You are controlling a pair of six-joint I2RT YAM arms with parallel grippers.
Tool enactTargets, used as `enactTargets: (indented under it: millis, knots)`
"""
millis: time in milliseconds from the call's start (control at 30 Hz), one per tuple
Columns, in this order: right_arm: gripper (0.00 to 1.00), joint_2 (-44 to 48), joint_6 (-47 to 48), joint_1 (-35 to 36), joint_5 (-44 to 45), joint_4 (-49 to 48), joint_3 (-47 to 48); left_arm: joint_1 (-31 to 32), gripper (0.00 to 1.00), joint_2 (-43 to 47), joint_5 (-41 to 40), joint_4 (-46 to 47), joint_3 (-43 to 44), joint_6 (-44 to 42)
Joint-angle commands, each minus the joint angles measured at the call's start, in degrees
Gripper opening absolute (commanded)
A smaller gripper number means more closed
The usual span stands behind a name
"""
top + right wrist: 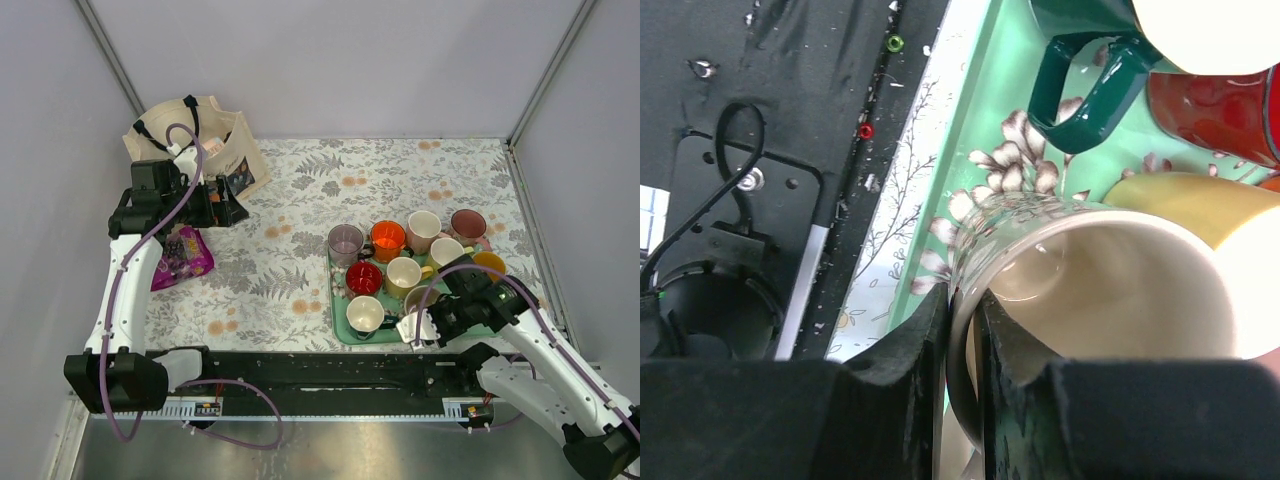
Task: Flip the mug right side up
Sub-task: Place the cup on the tray, then reset both arms
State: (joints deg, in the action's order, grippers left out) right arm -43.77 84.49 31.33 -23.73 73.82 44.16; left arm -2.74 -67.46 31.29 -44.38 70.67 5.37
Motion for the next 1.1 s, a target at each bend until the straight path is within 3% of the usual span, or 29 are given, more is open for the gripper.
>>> enactTargets:
  millis: [0,267,300,367,467,567,700,867,967,1067]
  knots:
    - [0.07,1.23,2.44,-1.1,-2.03,-6.41,-0.04,-0.25,0.99,1.28,0.79,2.54,0.08,-0.09]
    - [0.36,1.22,1.38,-1.27,-0.8,-1.76,2.68,-0.25,0.99,1.46,1.5,3.95,-0.45,1.05]
    - [0.42,2.1,1.47,-1.19,-0.45,-1.14,3.21,-0.25,0.99,1.46,1.5,3.95,-0.71,1.05]
    - [0.65,3.68,1.82,-1.27,0.78,0.35,4.7,-0.33,0.99,1.54,1.58,3.86,-0.8,1.05]
    - [0.83,5.44,0.61,-1.19,2.8,1.68,10.39,-0.51,0.99,2.24,2.28,3.25,1.04,0.96]
    - [0.99,4.23,-9.22,-1.19,4.65,-3.58,17.34,-1.38,0.99,3.04,2.81,3.25,2.18,0.35]
    - [0.99,-2.79,-33.53,-1.19,15.25,-18.42,23.67,-2.88,0.99,1.9,2.99,4.04,3.5,0.44]
    - [1.0,-16.5,-52.46,-1.19,23.37,-21.79,34.48,-2.8,0.99,-1.61,7.56,3.69,10.43,-3.33]
    - [0.99,-19.95,-59.5,-1.19,23.46,-23.62,37.39,-1.74,0.99,-4.77,-0.4,2.11,15.36,-7.2]
    - [1.0,-21.88,-70.74,-1.27,30.64,-28.1,38.71,-1.65,0.99,-6.98,-10.86,0.7,16.6,-8.44]
